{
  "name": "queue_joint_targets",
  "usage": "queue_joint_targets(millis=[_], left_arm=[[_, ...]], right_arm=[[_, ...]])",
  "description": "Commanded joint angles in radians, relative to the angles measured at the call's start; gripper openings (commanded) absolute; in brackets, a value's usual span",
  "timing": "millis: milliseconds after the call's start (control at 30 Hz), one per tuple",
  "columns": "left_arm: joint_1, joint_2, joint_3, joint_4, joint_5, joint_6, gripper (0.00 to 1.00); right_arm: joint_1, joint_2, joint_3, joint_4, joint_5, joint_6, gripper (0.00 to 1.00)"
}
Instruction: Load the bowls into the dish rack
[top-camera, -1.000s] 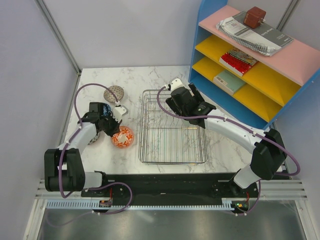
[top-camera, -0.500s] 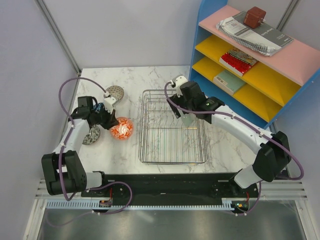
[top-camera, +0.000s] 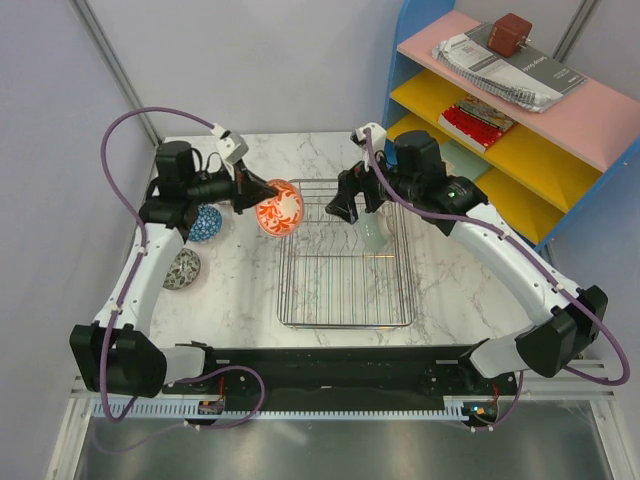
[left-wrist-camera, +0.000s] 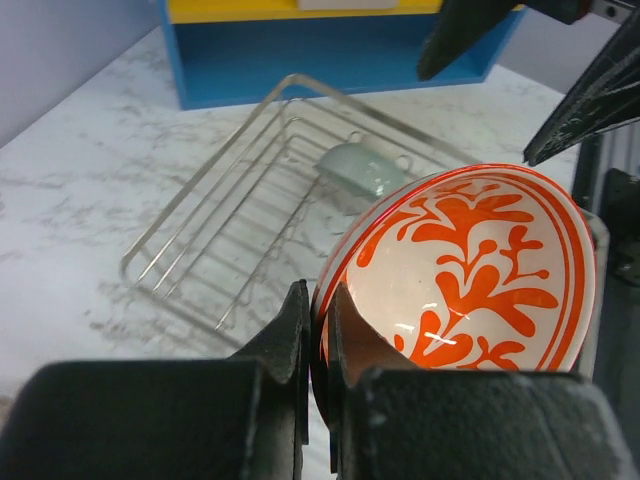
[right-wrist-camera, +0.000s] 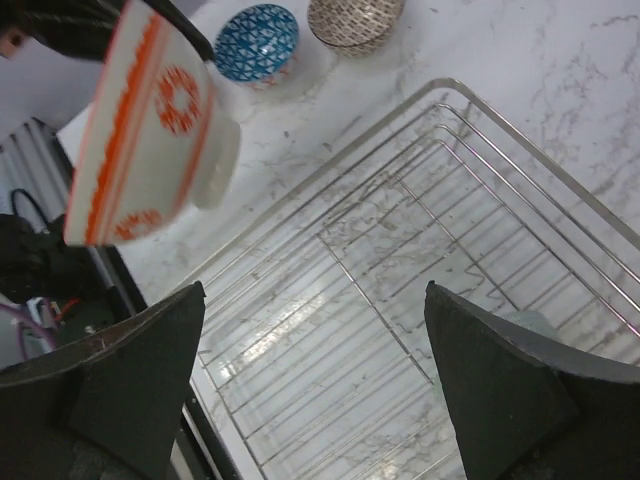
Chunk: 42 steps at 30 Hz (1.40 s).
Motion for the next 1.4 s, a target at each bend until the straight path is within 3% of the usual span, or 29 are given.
queue_joint_targets(millis=[0,267,467,633,1100,1367], left_arm=[[-0.112,-0.021,-0.005,0.189,0.037,-0.184,0.02],[-0.177,-0.055,-0.054,0.247,-0.029,-0.224,0.02],[-0.186,-0.034,-0.069,0.260,-0.083,-0.220,0.02],[-0.195,-0.025,-0.068,0.260,-0.090,-0.223,0.02],[-0.201,-0.009,-0.076,0.258,-0.121,-0.209,0.02],[-0.211,-0.002,-0.071,0.258,-0.138,-0.203,0.02]], right_arm=[[-0.041,-0.014,0.052,0.047,-0.245,0.110,0.98],[-0.127,-0.002,-0.041,0.243,-0.518,0.326,0.98],[-0.143,0.000,-0.155,0.472,-0.625,0.538,0.98],[-0.143,0.017,-0.245,0.656,-0.651,0.673,0.98],[-0.127,0.069,-0.337,0.961,-0.681,0.950,0.98],[-0.094,0.112,-0.343,0.967,-0.662,0.960,0.98]])
